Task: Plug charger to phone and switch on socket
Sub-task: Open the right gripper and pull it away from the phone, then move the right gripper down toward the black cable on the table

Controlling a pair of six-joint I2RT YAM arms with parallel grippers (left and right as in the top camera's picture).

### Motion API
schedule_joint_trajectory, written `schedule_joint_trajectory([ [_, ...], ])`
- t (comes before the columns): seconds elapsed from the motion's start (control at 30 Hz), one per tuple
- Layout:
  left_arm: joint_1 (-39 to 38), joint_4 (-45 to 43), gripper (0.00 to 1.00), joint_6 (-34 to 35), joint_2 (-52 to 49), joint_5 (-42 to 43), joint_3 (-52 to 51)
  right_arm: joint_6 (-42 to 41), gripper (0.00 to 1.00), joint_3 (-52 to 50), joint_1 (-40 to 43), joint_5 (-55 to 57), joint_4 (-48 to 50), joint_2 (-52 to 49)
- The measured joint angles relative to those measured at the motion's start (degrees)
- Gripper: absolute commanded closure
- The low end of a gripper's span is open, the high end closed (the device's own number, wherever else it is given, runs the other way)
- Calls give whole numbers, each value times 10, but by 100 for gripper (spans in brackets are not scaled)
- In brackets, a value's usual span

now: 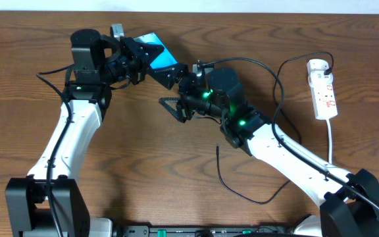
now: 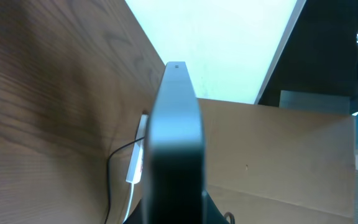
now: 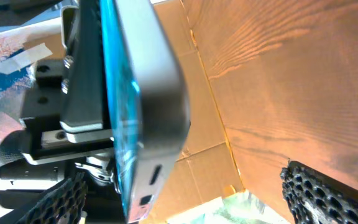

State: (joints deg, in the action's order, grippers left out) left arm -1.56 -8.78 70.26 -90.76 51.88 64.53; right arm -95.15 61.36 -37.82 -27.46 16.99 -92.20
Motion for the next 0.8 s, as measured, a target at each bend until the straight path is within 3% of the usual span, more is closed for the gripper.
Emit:
schedule_joint_trajectory([
  [0.57, 64, 0, 93, 21, 0, 102, 0, 64, 1, 0, 70, -2, -29, 0],
  [0.8, 77, -1, 93, 106, 0, 150, 0, 94, 1, -1, 91, 2, -95, 0],
])
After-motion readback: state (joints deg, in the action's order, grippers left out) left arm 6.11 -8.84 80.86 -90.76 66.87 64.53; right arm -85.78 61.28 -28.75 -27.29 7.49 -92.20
